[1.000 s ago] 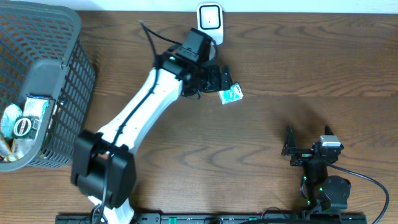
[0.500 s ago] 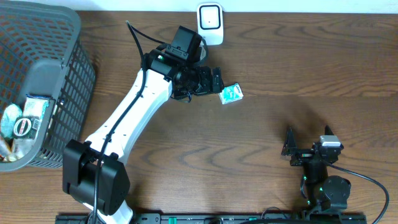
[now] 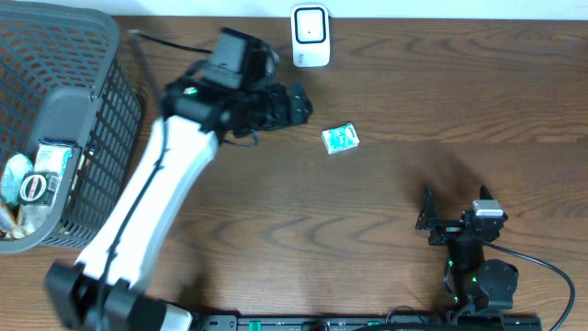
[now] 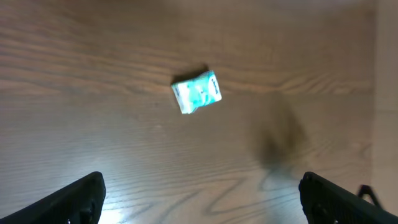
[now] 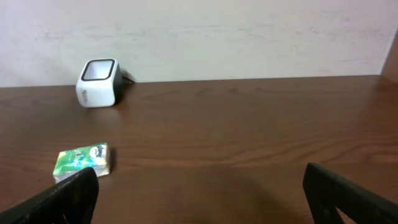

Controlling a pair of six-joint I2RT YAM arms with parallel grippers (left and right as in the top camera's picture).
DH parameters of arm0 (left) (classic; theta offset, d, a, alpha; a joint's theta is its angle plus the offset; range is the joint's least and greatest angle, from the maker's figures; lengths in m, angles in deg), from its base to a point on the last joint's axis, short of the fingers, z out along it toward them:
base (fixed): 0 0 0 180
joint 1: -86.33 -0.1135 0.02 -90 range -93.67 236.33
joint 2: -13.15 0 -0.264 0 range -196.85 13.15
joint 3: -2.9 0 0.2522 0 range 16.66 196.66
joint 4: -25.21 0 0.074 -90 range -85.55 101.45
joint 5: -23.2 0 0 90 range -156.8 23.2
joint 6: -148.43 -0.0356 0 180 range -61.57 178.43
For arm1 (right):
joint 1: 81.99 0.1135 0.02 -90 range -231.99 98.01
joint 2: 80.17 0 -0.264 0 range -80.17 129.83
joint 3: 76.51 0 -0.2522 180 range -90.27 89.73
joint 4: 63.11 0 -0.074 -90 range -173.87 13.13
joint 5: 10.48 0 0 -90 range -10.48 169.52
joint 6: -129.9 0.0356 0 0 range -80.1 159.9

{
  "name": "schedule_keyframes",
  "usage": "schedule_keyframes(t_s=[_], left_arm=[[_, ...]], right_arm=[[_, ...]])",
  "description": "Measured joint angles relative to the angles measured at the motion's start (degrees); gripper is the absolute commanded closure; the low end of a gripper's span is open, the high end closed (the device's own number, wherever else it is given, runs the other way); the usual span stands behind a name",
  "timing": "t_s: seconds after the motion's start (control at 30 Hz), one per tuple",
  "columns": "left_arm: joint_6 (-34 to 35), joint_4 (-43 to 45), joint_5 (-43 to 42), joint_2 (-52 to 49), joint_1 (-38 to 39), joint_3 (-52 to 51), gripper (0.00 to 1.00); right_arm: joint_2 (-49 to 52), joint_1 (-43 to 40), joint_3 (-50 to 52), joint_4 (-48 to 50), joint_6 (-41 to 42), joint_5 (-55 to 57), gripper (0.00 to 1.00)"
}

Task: Scan the item barcode
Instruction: 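Move the left gripper back over the grey basket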

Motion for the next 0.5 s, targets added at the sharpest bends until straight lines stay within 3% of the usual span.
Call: schedule_keyframes(t_s=[0.27,0.5], left_arm=[[0.24,-6.51,2.38,6.36,-3.61,0.00,0.02],[4.68,-11.28,7.82,6.49,-8.11,0.00,0.02]], right_arm=[[0.00,0.00,0.00,0.00,0.00,0.00,0.01],[0.00,0.00,0.00,-0.02,0.02,0.00,0.01]])
